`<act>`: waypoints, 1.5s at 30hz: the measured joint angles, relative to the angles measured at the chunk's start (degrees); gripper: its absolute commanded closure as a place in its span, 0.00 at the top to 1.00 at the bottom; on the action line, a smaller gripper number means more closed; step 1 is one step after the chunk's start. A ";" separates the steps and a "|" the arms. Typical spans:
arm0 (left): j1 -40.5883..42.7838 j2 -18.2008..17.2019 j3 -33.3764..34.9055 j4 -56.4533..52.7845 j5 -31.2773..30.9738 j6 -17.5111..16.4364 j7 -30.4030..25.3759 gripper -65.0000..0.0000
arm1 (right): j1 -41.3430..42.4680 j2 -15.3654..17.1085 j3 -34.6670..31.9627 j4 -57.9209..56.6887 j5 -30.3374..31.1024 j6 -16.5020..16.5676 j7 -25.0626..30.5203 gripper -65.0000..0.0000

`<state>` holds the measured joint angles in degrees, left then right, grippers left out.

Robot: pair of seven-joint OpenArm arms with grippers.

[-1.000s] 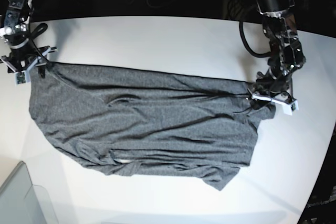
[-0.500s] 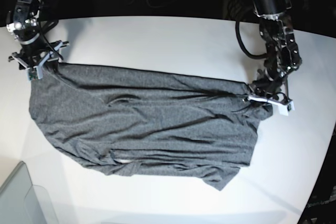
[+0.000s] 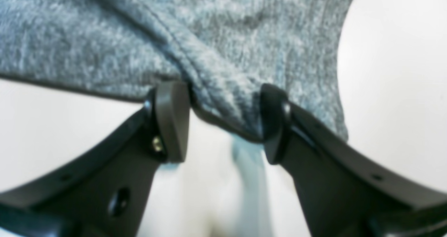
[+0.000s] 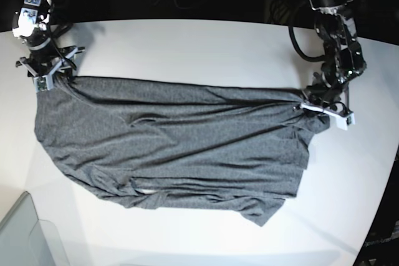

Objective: Layout the t-shirt on the table in an organized manner, then fold the t-shirt properly
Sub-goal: 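Drag both held corners away from the hem, unfolding the sleeves, then release the collar corners with both grippers and raise them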

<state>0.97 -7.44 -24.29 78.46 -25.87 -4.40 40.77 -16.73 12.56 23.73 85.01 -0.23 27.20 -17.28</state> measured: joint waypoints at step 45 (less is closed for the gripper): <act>22.40 -3.17 -3.08 27.12 -0.24 0.11 1.22 0.00 | -16.83 -5.99 12.17 13.38 -0.90 13.05 -1.22 0.00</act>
<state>23.38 -10.61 -27.38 105.58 -26.11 -4.29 42.00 -33.56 6.57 35.90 98.39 -1.13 40.25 -18.50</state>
